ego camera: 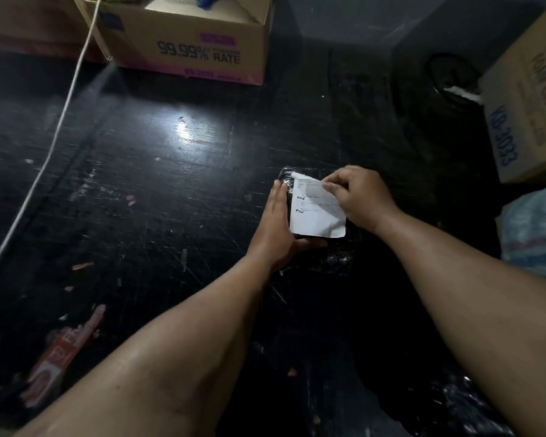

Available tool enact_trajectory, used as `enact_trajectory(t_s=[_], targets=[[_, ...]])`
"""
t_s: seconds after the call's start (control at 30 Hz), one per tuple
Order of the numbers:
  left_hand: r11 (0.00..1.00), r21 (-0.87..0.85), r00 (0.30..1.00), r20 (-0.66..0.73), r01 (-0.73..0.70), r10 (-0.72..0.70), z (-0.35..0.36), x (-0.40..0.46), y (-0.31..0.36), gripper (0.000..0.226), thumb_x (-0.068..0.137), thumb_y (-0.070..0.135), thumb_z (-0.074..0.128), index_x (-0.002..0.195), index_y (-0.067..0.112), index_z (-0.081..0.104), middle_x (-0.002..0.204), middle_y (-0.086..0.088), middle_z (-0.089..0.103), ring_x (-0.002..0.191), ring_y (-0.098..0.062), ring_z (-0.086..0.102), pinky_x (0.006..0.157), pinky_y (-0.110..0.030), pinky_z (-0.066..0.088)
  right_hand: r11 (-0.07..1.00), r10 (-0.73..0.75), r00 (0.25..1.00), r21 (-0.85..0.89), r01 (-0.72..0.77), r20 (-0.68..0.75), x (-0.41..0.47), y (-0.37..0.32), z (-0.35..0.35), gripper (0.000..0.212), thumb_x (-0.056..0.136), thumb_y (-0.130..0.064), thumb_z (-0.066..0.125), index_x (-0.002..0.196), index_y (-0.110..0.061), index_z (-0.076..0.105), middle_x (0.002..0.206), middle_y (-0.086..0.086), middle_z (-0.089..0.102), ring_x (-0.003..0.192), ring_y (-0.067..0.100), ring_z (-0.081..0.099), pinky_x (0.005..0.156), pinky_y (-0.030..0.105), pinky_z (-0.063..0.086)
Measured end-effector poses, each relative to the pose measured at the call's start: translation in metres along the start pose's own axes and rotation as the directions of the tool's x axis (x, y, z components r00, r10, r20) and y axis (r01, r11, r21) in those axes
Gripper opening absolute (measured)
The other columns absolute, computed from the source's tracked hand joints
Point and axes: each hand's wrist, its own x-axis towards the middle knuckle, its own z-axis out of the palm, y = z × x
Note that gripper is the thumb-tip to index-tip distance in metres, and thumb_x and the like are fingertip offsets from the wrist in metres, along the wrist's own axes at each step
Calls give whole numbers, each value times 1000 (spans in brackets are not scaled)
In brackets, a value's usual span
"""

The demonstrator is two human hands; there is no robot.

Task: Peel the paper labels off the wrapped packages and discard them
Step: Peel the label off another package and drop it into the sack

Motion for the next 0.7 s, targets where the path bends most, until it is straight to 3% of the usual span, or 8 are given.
enact_trajectory(t_s=[0.33, 0.6, 0.7], targets=[[1000, 24, 1000, -1, 7, -7, 1, 0, 1, 146, 57, 60, 90, 161, 17, -3, 168, 8, -11, 152, -5, -7, 121, -27, 7, 992, 86, 995, 87, -90, 45, -4, -7, -10, 10, 91, -25, 65, 93, -21, 74, 87, -9, 67, 89, 10, 63, 78, 25, 47], [1000, 26, 1000, 7, 6, -6, -1, 1, 2, 146, 59, 54, 92, 161, 17, -4, 168, 8, -12, 153, -5, -7, 123, -30, 8, 996, 70, 995, 47, -74, 74, -6, -14, -22, 13, 91, -28, 65, 97, -22, 74, 88, -10, 67, 88, 8, 63, 78, 27, 49], [1000, 24, 1000, 8, 1, -1, -1, 0, 3, 146, 59, 54, 92, 161, 16, -4, 168, 8, -12, 153, -5, -7, 125, -34, 8, 997, 61, 995, 36, -64, 82, -8, -16, -27, 12, 91, -29, 65, 96, -23, 74, 87, -10, 68, 85, 6, 63, 72, 23, 46]])
